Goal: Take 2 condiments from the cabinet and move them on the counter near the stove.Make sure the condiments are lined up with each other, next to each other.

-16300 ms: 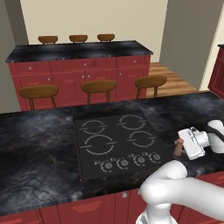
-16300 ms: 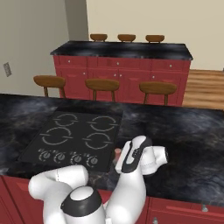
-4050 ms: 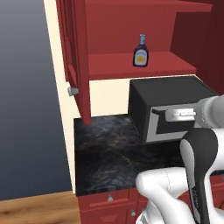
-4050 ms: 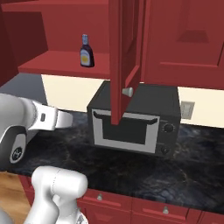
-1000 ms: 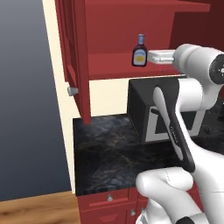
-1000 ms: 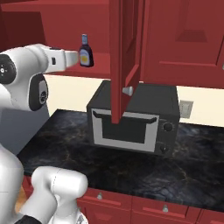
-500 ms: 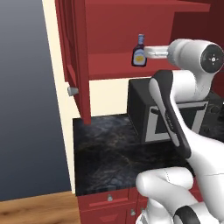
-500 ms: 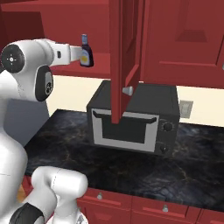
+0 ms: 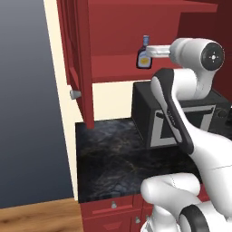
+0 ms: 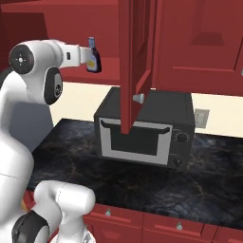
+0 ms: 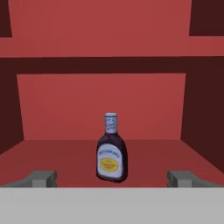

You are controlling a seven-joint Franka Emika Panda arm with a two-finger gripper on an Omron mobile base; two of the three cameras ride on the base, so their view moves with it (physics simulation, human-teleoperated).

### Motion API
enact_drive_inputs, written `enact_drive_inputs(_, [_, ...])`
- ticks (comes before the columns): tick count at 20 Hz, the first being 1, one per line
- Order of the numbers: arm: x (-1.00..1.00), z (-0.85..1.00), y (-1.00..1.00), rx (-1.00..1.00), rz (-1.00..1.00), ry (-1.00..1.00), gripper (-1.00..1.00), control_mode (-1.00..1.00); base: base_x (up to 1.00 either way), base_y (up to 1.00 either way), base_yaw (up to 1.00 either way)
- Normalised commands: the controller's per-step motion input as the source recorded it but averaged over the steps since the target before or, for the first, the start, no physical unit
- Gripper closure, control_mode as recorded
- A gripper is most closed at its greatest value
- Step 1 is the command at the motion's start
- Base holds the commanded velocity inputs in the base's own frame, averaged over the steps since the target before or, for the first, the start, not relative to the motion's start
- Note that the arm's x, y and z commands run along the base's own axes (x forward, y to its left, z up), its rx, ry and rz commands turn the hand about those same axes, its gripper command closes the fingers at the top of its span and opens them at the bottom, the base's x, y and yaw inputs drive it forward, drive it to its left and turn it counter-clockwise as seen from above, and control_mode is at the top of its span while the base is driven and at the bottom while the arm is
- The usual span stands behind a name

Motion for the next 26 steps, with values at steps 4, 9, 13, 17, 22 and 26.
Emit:
enact_drive_inputs(4, [0.26,0.00,0.00,0.00,0.00,0.00,-1.00,-1.00,0.00,0.00,0.00])
enact_drive_inputs(9, [0.28,0.00,0.02,0.00,0.00,0.00,-1.00,-1.00,0.00,0.00,0.00])
enact_drive_inputs(13, [0.25,-0.01,0.02,0.00,0.00,0.00,-1.00,-1.00,0.00,0.00,0.00])
enact_drive_inputs(17, [0.24,0.00,0.02,0.00,0.00,0.00,-1.00,-1.00,0.00,0.00,0.00])
enact_drive_inputs(22, [0.22,-0.02,0.03,0.00,0.00,0.00,-1.00,-1.00,0.00,0.00,0.00])
enact_drive_inputs(26, [0.18,0.00,0.01,0.00,0.00,0.00,-1.00,-1.00,0.00,0.00,0.00])
